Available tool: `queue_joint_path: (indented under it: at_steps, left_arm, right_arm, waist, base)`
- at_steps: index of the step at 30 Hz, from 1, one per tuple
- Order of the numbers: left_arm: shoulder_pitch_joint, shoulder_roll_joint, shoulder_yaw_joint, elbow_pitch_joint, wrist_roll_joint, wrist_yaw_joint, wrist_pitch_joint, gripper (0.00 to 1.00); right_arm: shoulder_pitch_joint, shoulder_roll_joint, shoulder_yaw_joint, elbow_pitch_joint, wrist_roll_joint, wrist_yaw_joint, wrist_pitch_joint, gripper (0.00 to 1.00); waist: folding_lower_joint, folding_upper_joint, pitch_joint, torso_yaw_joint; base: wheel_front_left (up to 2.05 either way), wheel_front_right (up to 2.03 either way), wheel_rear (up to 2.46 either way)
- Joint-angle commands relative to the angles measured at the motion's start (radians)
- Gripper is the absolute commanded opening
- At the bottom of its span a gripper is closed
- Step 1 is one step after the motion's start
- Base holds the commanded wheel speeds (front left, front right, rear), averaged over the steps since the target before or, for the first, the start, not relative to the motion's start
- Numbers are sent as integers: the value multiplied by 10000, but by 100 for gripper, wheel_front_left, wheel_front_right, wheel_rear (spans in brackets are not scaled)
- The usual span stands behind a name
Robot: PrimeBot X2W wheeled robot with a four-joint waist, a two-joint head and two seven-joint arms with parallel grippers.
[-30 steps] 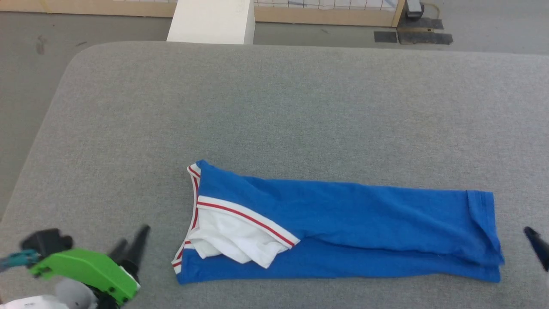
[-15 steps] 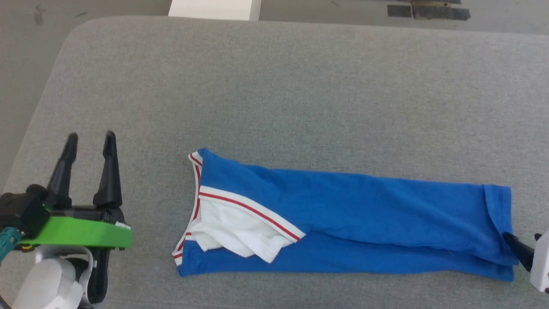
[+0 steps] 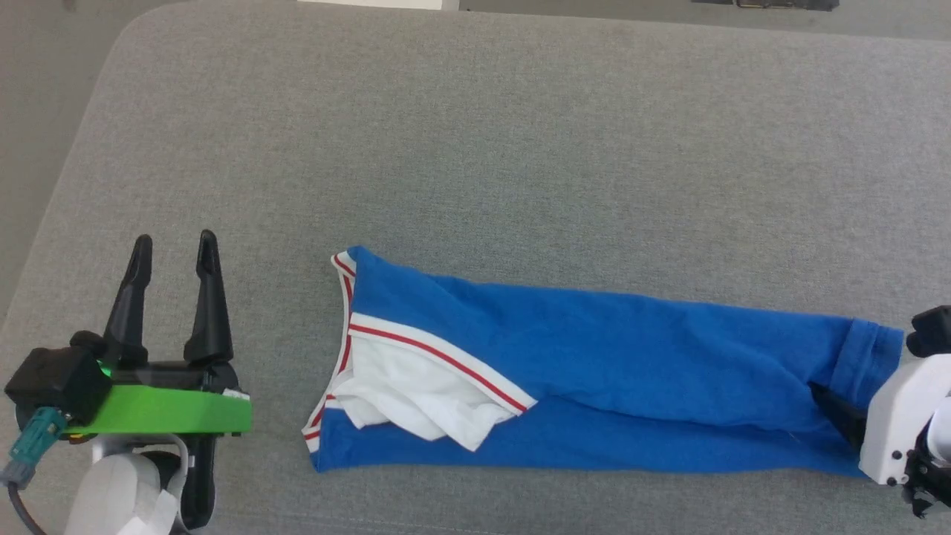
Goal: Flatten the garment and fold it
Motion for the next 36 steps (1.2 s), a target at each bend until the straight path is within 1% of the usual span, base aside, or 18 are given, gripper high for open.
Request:
queue_joint_path:
  at_steps: [1,3,4,5,6,10,14,15,18,20,22,24,27,30,31,32,35,36]
  left_arm:
    - [50,-95,72,91,102,-84,-36,100]
    - [19,-176,107,173,166,-146,-37,100]
    - [9,-225,128,199,190,-174,-37,100]
    - [12,-256,140,228,214,-193,-37,100]
    - [13,-290,157,252,244,-213,-37,100]
    - [15,-358,201,340,317,-263,-37,100]
    - [21,-384,241,359,355,-293,-37,100]
    - [29,-409,254,365,395,-306,-37,100]
    - [55,-455,238,377,439,-314,-37,100]
    - [81,-483,231,414,446,-317,-37,100]
    - [108,-510,226,453,433,-320,-37,100]
    - [147,-530,229,478,436,-322,-37,100]
    - [232,-561,242,524,442,-324,-37,100]
    - [327,-576,241,573,433,-325,-37,100]
    - [378,-585,250,581,434,-325,-37,100]
    - [531,-696,355,653,445,-326,-37,100]
    - [587,-787,387,681,481,-326,-37,100]
    - [591,-819,392,693,494,-326,-37,100]
  right_arm:
    - [-49,117,244,141,116,-9,60,100]
    - [-61,64,276,301,180,-9,202,100]
    - [-82,20,287,347,171,-9,272,28]
    - [-109,-20,247,362,140,-9,256,11]
    - [-133,-56,152,407,74,-9,229,0]
    - [-243,-141,-409,579,-263,-9,267,0]
    - [-354,-292,-1393,776,-983,-9,389,0]
    - [-433,-321,-2353,965,-1739,-9,519,0]
    - [-518,-310,-3340,1116,-2775,-9,598,0]
    - [-516,-299,-3799,1173,-3645,-9,793,0]
    - [-612,-48,-4293,1102,-4263,-9,1006,0]
    - [-684,199,-4490,879,-4712,-9,1226,0]
    - [-617,332,-4207,336,-5015,-9,1802,0]
    - [-416,291,-3513,-389,-4792,-9,2666,0]
    - [-324,242,-3199,-744,-4611,-9,3045,0]
    - [-72,81,-2158,-2169,-3829,-9,4047,0]
    - [-25,200,-1439,-3037,-3228,-9,4461,0]
    - [-33,344,-1187,-3256,-2979,-9,4580,0]
  waist:
    - [1,0,-23,7]
    - [1,0,-47,28]
    - [1,0,-56,39]
    - [1,0,-65,44]
    - [1,0,-75,50]
    - [1,0,-86,66]
    - [1,0,-110,60]
    - [1,0,-135,52]
    - [1,0,-156,30]
    - [1,0,-213,13]
    - [1,0,-271,-2]
    - [1,0,-359,-43]
    - [1,0,-521,-110]
    - [1,0,-720,-197]
    - [1,0,-796,-234]
    - [1,0,-1044,-336]
    - [1,0,-1135,-371]
    - [1,0,-1156,-376]
  base:
    - [0,0,0]
    - [0,0,0]
    - [0,0,0]
    - [0,0,0]
    - [0,0,0]
    - [0,0,0]
    - [0,0,0]
    - [0,0,0]
    - [0,0,0]
    - [0,0,0]
    - [0,0,0]
    - [0,0,0]
    - [0,0,0]
    - [0,0,0]
    - [0,0,0]
    - [0,0,0]
    - [0,0,0]
    - [0,0,0]
